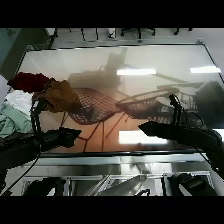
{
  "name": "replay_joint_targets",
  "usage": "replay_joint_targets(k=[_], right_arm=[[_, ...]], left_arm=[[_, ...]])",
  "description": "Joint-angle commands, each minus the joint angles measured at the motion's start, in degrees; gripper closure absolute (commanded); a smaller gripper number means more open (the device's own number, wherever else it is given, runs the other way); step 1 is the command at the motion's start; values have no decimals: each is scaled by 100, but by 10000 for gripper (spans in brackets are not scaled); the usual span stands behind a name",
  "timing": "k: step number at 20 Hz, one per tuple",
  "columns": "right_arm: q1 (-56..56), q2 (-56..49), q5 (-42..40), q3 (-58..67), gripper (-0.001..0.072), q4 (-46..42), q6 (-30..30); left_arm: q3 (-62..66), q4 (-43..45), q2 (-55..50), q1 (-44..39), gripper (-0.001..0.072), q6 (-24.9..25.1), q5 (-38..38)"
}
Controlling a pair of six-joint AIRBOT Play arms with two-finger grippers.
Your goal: Fold the shirts.
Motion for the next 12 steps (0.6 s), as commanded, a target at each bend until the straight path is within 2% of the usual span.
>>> replay_joint_targets(k=[1,10,12], right_arm=[[4,4,7,-11,692,4,2],[4,2,0,-17,692,0,2],[4,2,0,-17,692,0,2]], left_arm=[[-17,0,0,-4,686,0,2],[-13,-4,0,-4,687,2,4],[-15,24,0,-4,686,2,-492]])
